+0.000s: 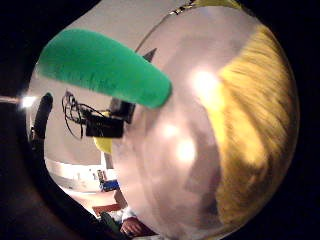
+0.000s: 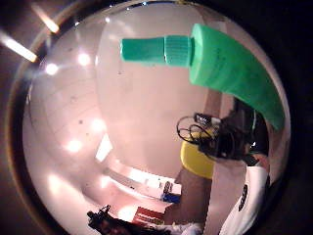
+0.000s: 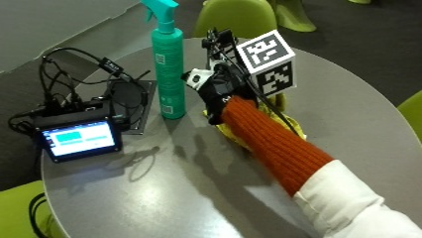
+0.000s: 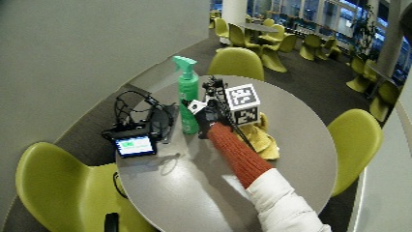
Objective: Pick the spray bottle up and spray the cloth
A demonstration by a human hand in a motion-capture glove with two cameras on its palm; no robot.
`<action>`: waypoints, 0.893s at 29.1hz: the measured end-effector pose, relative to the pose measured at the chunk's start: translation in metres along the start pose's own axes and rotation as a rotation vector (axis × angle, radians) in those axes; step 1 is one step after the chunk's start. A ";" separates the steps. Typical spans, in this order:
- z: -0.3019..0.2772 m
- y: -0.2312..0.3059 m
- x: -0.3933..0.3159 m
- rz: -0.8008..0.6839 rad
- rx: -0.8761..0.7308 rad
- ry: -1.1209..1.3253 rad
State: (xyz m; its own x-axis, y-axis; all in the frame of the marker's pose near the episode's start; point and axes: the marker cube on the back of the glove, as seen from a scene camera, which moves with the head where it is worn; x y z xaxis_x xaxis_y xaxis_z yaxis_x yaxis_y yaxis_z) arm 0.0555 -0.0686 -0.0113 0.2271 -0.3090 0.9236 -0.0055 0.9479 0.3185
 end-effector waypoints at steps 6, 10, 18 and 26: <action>-0.036 0.053 -0.017 -0.103 -0.138 0.233; -0.074 0.115 -0.013 -0.086 -0.239 0.603; -0.140 0.205 0.025 -0.060 -0.207 0.878; -0.185 0.266 0.035 -0.042 0.032 0.869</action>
State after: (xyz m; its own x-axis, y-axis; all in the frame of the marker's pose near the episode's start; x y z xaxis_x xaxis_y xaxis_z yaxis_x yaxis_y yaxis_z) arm 0.2416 0.1868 0.0661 0.8907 -0.1624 0.4246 -0.0048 0.9306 0.3660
